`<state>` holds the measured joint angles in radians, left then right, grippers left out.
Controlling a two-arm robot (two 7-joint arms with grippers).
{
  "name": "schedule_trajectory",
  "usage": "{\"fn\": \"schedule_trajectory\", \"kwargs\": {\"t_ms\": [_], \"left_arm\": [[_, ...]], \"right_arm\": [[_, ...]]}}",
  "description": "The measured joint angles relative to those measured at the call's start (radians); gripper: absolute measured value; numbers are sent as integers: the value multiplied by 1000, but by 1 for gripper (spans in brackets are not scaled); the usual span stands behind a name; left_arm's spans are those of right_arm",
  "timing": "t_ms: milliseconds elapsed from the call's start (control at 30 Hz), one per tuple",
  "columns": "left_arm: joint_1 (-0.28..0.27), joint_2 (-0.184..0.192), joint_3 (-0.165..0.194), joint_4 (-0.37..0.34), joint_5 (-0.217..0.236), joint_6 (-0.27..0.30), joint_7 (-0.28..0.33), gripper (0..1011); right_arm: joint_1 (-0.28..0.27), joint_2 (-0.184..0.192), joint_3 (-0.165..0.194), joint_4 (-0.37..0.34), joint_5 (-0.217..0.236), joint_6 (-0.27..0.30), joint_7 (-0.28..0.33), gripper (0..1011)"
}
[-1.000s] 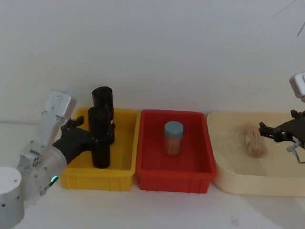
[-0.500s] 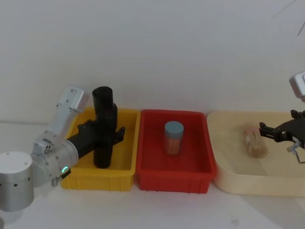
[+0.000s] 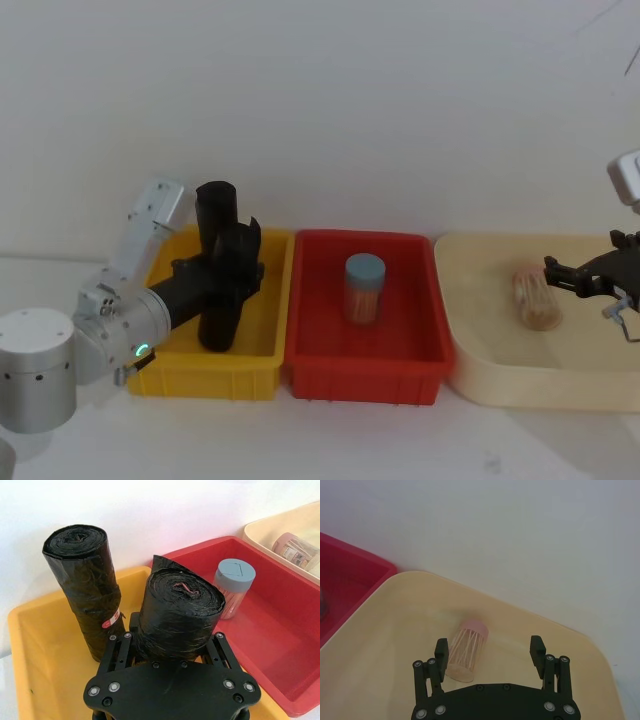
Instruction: Pick up the garbage bag with the one hand and transfer it to the other hand.
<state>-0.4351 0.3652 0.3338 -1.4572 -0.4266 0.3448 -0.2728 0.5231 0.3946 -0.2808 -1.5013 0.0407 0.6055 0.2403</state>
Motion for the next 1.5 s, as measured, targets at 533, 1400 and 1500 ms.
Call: {"fn": "schedule_trajectory", "kwargs": {"t_ms": [533, 1400, 1500], "left_arm": [[-32, -2, -17, -94, 19, 16, 17, 529], [-219, -144, 57, 29, -70, -1, -113, 529], [-246, -168, 75, 78, -81, -5, -140, 529]], "right_arm": [[0, 0, 0, 0, 0, 0, 0, 1000], [0, 0, 0, 0, 0, 0, 0, 1000], [0, 0, 0, 0, 0, 0, 0, 1000]]}}
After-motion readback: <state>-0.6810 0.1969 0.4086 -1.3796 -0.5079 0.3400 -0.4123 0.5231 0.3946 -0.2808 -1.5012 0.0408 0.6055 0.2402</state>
